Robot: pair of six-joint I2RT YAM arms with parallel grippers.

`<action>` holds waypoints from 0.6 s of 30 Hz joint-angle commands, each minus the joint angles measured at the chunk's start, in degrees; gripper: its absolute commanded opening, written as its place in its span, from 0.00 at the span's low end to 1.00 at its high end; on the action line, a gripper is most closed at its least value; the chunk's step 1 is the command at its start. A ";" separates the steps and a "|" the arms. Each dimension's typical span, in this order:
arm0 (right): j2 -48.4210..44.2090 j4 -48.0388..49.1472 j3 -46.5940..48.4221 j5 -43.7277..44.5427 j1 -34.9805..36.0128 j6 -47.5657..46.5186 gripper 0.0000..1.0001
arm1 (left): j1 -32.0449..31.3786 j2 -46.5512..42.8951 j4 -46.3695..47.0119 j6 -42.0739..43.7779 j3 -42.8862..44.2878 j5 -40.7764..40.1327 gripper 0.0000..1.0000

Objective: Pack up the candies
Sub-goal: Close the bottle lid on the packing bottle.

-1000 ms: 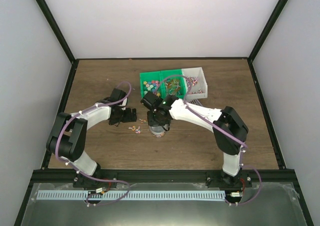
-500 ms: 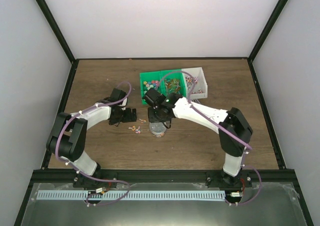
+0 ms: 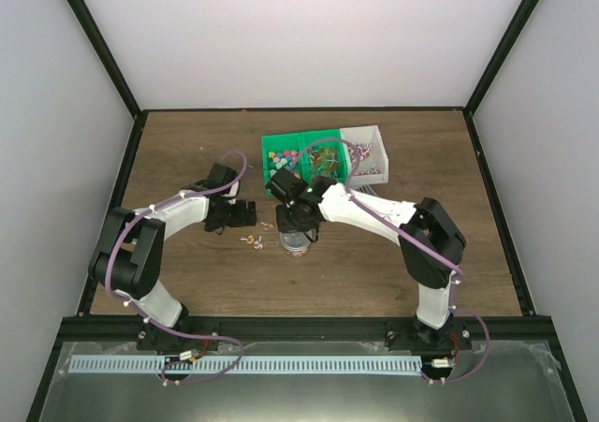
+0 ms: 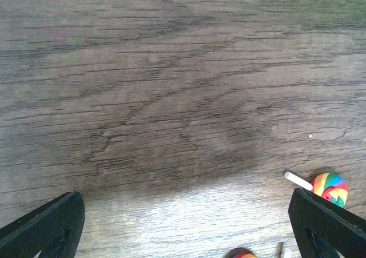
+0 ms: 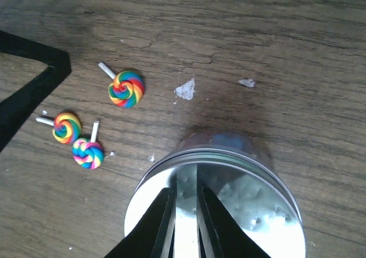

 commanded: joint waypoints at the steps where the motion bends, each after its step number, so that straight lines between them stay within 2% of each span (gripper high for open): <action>1: 1.49 -0.20 0.57 -0.88 -0.67 -0.70 0.13 | 0.11 3.72 -2.11 -0.21 -1.98 1.63 1.00; 11: -1.54 -1.05 5.73 -0.01 -0.68 -1.42 0.14 | 0.11 4.41 -1.62 -0.29 -1.99 2.05 1.00; 18: -0.85 1.14 0.73 -2.83 -0.77 0.12 0.15 | 0.11 4.22 -1.71 -0.25 -1.98 2.09 1.00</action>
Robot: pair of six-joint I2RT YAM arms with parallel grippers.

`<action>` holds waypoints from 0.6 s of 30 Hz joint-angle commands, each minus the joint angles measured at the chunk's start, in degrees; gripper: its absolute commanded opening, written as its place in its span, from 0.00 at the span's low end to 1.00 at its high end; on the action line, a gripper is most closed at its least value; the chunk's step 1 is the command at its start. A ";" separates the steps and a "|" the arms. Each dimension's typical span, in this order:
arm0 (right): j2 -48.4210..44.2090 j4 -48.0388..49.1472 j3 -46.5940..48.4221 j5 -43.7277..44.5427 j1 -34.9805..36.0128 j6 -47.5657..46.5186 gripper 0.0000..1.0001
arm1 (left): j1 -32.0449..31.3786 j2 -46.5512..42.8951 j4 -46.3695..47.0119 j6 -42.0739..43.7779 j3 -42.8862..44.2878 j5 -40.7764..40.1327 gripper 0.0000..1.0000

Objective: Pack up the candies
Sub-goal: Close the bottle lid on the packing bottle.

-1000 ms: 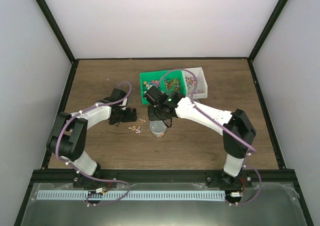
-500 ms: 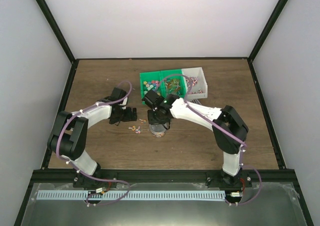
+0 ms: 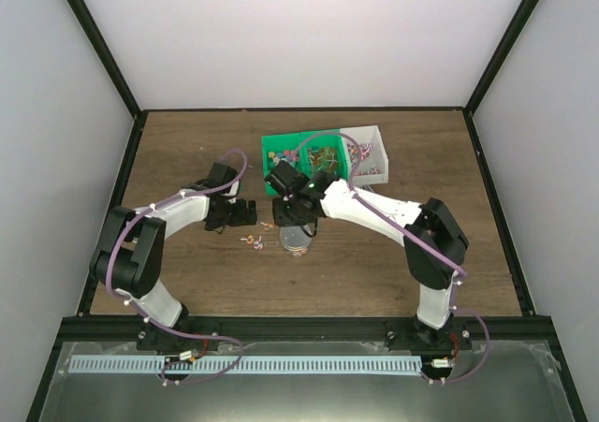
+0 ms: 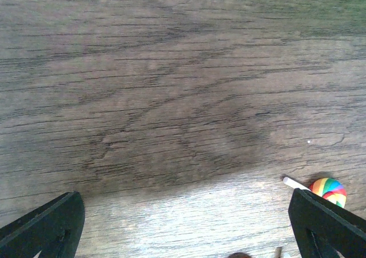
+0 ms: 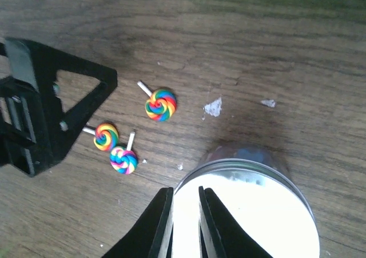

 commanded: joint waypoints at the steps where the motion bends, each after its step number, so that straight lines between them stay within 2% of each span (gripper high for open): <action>1: -0.81 1.38 -3.88 -2.27 -0.46 1.12 0.15 | 0.14 3.59 -1.86 -0.18 -2.58 2.02 1.00; 5: -0.67 2.90 -6.30 -3.75 -0.81 1.40 0.15 | 0.12 3.27 -1.83 -0.31 -3.09 1.96 1.00; 10: -1.65 2.33 -4.27 -4.20 -0.97 1.64 0.15 | 0.13 2.14 -1.88 -0.51 -3.65 1.75 1.00; 18: -8.63 3.82 -1.18 0.46 -1.18 1.46 0.17 | -0.58 -1.21 -0.27 -1.52 -5.00 2.88 1.00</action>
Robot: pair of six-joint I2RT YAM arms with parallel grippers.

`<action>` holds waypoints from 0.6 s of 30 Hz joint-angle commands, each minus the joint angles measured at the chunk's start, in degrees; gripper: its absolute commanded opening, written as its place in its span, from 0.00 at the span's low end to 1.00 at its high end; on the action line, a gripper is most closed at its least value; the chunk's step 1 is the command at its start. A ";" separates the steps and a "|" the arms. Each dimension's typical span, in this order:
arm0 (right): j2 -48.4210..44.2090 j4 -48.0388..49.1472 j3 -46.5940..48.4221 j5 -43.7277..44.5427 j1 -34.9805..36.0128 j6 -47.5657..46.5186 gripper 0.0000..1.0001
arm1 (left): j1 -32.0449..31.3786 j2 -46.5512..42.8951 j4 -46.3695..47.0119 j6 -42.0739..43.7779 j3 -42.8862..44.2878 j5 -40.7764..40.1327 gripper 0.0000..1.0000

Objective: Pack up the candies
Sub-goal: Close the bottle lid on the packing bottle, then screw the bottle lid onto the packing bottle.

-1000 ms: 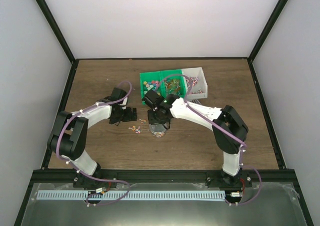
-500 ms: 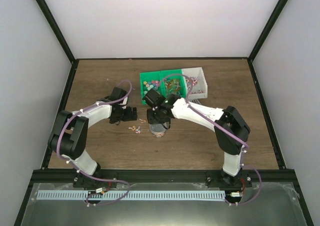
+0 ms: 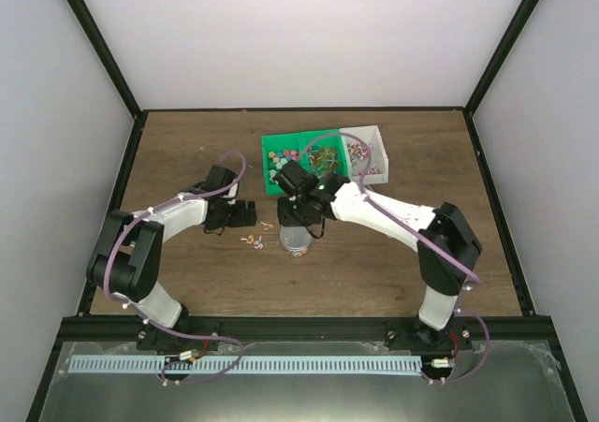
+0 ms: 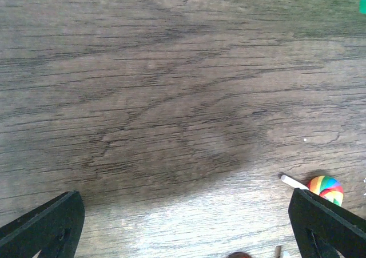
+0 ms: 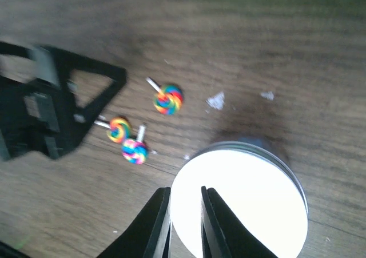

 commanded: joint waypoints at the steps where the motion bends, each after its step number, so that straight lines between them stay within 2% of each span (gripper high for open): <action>1: -5.73 1.44 3.51 4.00 -0.69 0.41 0.17 | -0.87 -0.24 -1.65 -1.87 -3.44 3.00 1.00; 10: -7.31 5.29 -9.22 0.57 -2.07 3.42 0.17 | -4.34 -2.75 -0.82 -5.34 -6.13 2.54 1.00; 18: -4.40 4.97 -7.64 0.40 -2.09 3.85 0.18 | -4.35 -4.70 -1.32 -3.95 -6.65 1.00 1.00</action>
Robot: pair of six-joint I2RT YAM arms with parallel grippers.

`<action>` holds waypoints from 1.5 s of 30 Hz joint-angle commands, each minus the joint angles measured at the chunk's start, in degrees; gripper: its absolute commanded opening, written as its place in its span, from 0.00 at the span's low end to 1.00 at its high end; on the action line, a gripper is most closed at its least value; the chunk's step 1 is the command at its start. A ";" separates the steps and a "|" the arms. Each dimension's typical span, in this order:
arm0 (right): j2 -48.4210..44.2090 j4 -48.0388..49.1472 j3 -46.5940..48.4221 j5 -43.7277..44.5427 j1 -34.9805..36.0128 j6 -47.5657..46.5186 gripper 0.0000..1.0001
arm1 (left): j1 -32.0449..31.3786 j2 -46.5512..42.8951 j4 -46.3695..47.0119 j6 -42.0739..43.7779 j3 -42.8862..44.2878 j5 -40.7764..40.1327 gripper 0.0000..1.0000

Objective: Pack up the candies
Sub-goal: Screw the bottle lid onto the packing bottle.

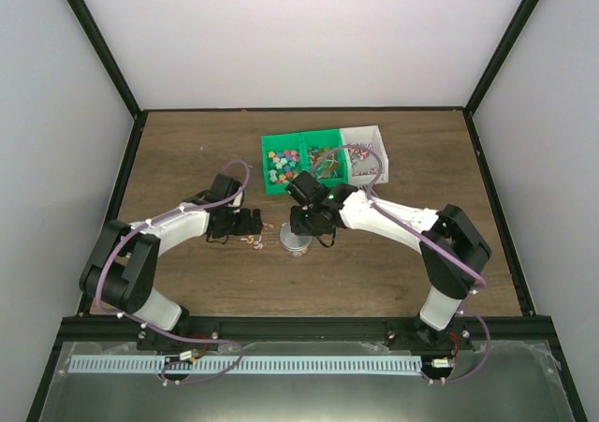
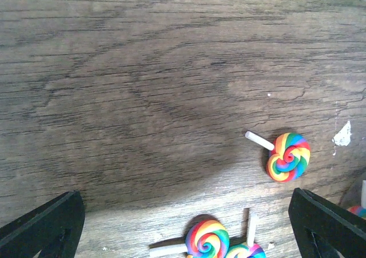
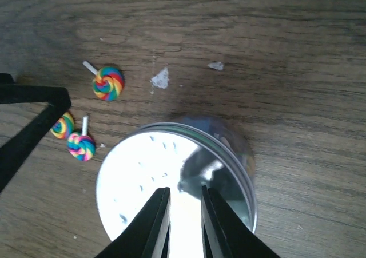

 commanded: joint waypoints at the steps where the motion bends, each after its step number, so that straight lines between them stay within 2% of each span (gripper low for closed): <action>1: -1.11 0.66 2.70 0.52 -0.21 0.81 0.18 | -0.26 -0.43 -3.51 -0.26 -1.84 0.04 1.00; 7: -3.69 -0.81 4.80 2.24 -0.22 0.00 0.18 | -0.42 -1.86 -0.84 -1.95 -4.43 1.81 1.00; 15: -0.71 1.92 -2.08 -0.49 -0.64 0.82 0.18 | -0.76 -3.69 -0.28 -2.69 -6.05 1.95 1.00; 19: -0.44 2.39 -2.23 -0.75 -0.61 1.04 0.18 | -0.88 -4.91 -0.37 -2.26 -6.44 0.93 1.00; 26: -4.76 1.33 1.83 1.16 -0.64 0.51 0.18 | -1.17 -5.17 0.77 -2.52 -6.71 0.92 1.00; 30: -9.29 2.86 2.35 6.31 -0.64 0.60 0.18 | -3.54 -6.26 3.31 -2.97 -7.03 1.09 1.00; 31: -11.06 4.37 1.28 8.83 -0.63 0.81 0.21 | -4.66 -6.86 4.43 -3.07 -7.19 0.55 1.00; 33: -15.26 9.19 -3.05 13.78 -0.69 1.60 0.35 | -6.78 -7.98 7.01 -3.75 -8.35 -1.40 1.00; 35: -19.06 18.19 -9.70 14.65 -2.20 1.45 0.46 | -7.85 -8.81 9.99 -5.70 -10.83 -4.12 1.00; 37: -20.58 26.20 -14.62 8.79 -5.35 1.42 0.47 | -8.80 -10.86 14.34 -7.88 -14.63 -7.11 1.00; 39: -21.36 32.22 -17.70 4.81 -7.84 3.35 0.43 | -10.28 -14.56 18.94 -9.85 -18.39 -10.79 1.00; 42: -24.76 44.85 -24.04 8.50 -7.94 3.65 0.42 | -13.23 -21.90 26.55 -10.99 -25.20 -17.11 1.00; 45: -27.04 62.87 -33.91 10.34 -7.99 2.43 0.56 | -15.78 -28.35 38.89 -9.61 -34.13 -20.85 1.00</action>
